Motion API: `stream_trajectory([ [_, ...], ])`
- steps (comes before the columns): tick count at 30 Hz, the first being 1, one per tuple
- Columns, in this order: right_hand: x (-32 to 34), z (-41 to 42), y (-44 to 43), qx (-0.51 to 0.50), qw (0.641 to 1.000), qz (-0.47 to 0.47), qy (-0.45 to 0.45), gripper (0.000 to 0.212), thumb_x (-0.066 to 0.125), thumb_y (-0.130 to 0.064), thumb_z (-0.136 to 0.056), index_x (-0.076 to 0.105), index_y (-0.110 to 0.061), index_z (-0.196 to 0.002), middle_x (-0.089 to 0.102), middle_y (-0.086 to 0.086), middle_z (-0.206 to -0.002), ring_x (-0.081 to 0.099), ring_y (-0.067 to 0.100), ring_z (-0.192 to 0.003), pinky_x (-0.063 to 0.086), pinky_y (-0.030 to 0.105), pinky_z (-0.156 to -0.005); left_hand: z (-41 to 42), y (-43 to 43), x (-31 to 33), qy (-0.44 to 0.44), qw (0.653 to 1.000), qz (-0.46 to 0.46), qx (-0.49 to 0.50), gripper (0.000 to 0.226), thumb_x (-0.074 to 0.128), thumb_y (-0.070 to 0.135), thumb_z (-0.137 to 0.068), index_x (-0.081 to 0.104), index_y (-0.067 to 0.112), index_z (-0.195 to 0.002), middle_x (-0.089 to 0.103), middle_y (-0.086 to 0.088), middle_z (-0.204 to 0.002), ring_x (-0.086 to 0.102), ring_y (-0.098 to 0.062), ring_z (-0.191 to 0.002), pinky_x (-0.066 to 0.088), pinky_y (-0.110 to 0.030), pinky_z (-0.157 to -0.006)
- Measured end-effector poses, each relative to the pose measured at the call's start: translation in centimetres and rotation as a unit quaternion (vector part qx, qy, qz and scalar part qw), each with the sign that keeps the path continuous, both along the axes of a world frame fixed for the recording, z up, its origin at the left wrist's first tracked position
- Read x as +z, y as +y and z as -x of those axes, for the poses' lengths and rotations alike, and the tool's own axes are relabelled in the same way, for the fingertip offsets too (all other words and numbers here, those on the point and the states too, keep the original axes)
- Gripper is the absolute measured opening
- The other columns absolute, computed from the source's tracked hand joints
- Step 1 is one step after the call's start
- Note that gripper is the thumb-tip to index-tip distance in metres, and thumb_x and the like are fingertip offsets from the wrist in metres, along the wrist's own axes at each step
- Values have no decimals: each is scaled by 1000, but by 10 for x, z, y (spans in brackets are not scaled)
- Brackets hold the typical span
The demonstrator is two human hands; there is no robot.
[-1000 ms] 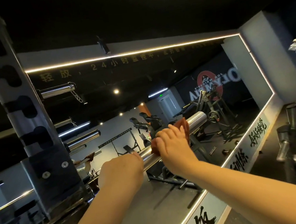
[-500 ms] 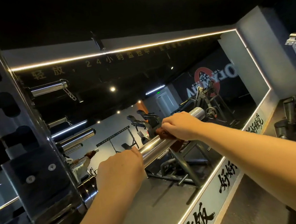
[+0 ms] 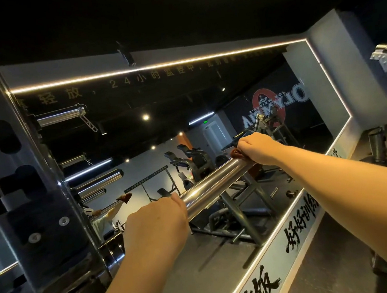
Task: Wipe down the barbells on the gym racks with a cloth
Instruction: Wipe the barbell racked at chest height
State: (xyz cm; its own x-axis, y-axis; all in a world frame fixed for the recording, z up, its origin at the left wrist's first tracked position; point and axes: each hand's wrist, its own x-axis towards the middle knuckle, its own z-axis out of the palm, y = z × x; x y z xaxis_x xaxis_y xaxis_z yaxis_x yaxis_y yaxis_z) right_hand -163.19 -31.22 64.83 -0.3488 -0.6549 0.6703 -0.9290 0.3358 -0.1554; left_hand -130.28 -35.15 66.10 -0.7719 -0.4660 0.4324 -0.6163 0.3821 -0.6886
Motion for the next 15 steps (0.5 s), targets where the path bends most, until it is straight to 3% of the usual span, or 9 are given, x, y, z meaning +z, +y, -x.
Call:
stream_trajectory([
  [3, -12, 0, -6, 2, 997, 78, 10, 32, 38, -32, -104, 55, -13, -85, 62, 8, -87, 57, 24, -82, 50, 41, -81, 5, -6, -1, 11, 1000, -13, 6, 49, 32, 7, -108, 21, 5, -156, 48, -8, -95, 59, -20, -88, 47, -31, -81],
  [5, -29, -5, -8, 72, 968, 225, -88, 42, 30, -37, -100, 62, -13, -85, 61, 6, -83, 55, 23, -82, 46, 40, -82, 7, -9, -2, 33, 999, -21, 11, 39, 26, 12, -110, 35, 9, -148, 39, -2, -79, 49, -15, -72, 43, -29, -75],
  [6, -39, -9, -8, 100, 944, 289, -122, 44, 26, -37, -101, 62, -13, -90, 59, 5, -89, 54, 23, -87, 44, 38, -87, 8, -10, -2, 42, 999, -21, 13, 36, 24, 14, -110, 41, 11, -142, 37, -1, -75, 47, -14, -68, 42, -28, -73],
  [8, -62, -25, -13, 113, 915, 350, -165, 41, 24, -36, -105, 57, -14, -116, 54, 6, -118, 47, 20, -115, 33, 29, -107, 9, -12, -3, 49, 999, -22, 7, 34, 25, 18, -110, 47, 12, -135, 43, 0, -79, 51, -16, -72, 44, -29, -73],
  [10, -73, -48, -19, 130, 892, 359, -243, 46, 22, -36, -109, 37, -16, -147, 29, 5, -157, 17, 15, -149, 8, 29, -123, 10, -16, -3, 64, 997, -39, -5, 31, 29, 21, -110, 48, 14, -133, 46, 0, -86, 55, -18, -78, 48, -31, -78],
  [11, -72, -62, -21, 141, 872, 359, -302, 50, 21, -35, -110, 23, -18, -157, 10, -1, -167, 0, 14, -154, 0, 33, -123, 10, -18, -3, 65, 997, -44, -5, 31, 29, 21, -110, 48, 14, -134, 46, 0, -87, 54, -17, -79, 49, -30, -80],
  [13, -67, -81, -27, 163, 827, 372, -388, 58, 24, -32, -112, 1, -17, -163, -16, -5, -169, -18, 14, -154, -4, 36, -121, 11, -17, -3, 60, 997, -39, -5, 32, 27, 21, -110, 48, 14, -133, 45, 1, -83, 54, -17, -77, 48, -30, -78],
  [15, -50, -87, -32, 143, 811, 363, -436, 63, 27, -31, -112, -6, -15, -162, -24, -3, -167, -24, 18, -153, -6, 40, -124, 11, -12, -1, 77, 996, -39, -32, 27, 33, 25, -107, 51, 15, -124, 46, 1, -81, 63, -23, -82, 46, -34, -71],
])
